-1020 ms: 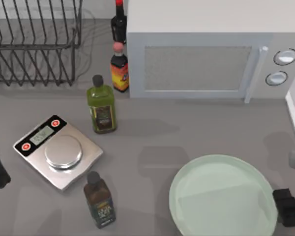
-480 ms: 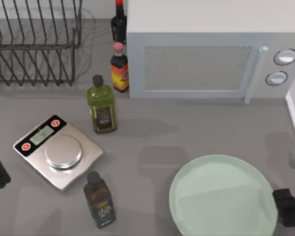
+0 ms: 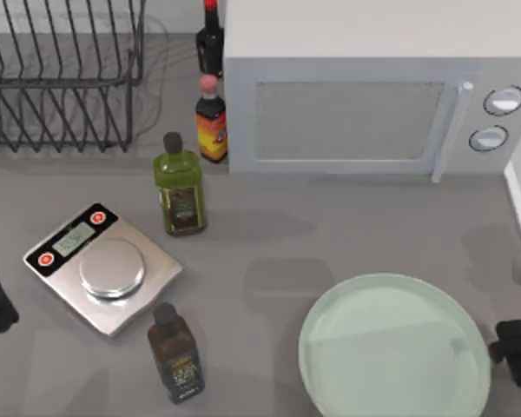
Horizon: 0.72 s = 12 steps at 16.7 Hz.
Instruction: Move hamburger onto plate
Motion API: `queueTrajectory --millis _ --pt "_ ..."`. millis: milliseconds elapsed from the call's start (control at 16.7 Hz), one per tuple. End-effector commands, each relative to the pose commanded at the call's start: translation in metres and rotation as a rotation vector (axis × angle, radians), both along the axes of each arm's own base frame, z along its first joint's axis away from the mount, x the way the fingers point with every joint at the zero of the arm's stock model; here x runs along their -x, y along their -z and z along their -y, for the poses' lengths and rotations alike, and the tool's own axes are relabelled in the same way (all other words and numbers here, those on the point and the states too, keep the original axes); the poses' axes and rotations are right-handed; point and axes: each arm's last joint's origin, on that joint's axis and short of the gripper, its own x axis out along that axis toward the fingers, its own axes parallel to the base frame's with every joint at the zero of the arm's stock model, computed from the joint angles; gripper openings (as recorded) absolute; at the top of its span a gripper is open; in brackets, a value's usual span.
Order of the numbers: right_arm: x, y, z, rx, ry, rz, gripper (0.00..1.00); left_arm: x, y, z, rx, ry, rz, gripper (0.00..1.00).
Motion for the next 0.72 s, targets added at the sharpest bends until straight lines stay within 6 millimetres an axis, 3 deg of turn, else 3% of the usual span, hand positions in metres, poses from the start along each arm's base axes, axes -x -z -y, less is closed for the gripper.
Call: queueTrajectory --millis 420,540,720 --pt "0.004 -0.072 0.001 0.005 -0.001 -0.022 0.0 0.0 0.0 0.0 0.0 0.0 0.0 1.0" --pt "0.005 -0.083 0.001 0.002 -0.002 -0.006 0.0 0.0 0.0 0.0 0.0 0.0 0.0 1.0" --pt "0.006 -0.084 0.001 0.001 -0.002 -0.005 0.0 0.0 0.0 0.0 0.0 0.0 0.0 1.0"
